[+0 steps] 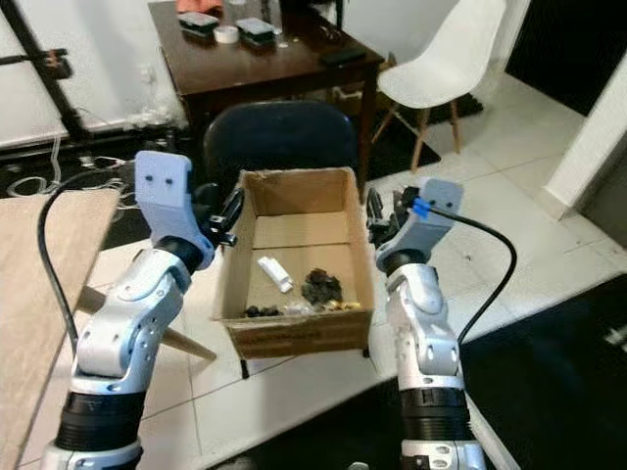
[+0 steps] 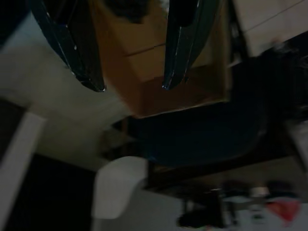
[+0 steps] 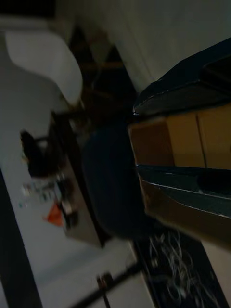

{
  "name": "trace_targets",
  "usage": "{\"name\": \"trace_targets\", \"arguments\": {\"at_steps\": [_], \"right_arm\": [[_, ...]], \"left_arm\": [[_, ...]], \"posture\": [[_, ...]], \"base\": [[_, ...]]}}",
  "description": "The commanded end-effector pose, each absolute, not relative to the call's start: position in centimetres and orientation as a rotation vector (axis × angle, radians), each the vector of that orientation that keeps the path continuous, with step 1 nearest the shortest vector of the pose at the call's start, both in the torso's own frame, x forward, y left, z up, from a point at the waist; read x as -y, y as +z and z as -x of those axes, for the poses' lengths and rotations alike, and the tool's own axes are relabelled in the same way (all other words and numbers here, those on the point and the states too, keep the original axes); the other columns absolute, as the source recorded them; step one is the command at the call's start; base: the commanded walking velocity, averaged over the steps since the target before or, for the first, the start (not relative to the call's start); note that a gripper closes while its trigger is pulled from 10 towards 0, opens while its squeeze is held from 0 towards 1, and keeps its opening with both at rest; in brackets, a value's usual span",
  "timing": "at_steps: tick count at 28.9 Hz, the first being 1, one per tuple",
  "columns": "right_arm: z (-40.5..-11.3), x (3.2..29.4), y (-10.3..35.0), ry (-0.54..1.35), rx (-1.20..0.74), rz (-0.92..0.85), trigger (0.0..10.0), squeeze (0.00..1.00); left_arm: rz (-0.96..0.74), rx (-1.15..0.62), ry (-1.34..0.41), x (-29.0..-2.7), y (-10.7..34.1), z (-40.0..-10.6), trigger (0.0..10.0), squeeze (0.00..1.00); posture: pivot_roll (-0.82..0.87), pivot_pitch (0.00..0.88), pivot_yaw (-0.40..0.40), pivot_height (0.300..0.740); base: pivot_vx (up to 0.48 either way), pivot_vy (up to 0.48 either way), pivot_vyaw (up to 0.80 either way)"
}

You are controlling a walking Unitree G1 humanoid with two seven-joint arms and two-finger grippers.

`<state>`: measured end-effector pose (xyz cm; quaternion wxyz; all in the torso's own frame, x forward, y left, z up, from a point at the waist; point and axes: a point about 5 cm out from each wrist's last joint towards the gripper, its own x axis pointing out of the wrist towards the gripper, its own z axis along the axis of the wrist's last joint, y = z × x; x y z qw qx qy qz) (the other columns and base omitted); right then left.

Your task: Picking trash to rubbish bin

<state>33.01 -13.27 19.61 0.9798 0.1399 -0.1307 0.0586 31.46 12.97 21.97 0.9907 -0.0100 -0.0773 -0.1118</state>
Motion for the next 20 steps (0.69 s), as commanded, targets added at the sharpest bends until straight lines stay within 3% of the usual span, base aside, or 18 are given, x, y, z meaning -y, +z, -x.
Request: {"name": "trace_targets", "arguments": {"at_steps": [1, 20], "right_arm": [[-32.82, 13.00, 19.63, 0.124, 0.260, -0.299, 10.0, 0.00], [-32.48, 13.00, 18.92, 0.108, 0.232, -0.331, 10.0, 0.00]], "left_arm": [[0.030, 0.142, -0.235, -12.73, 21.82, -31.27, 10.0, 0.00], [-0.044, 0.106, -0.261, -12.39, 21.73, -31.48, 10.0, 0.00]], "posture": [[0.12, 0.103, -0.014, 0.740], [0.13, 0.108, 0.003, 0.740]], "base": [[0.000, 0.000, 0.00], [0.000, 0.000, 0.00]]}}
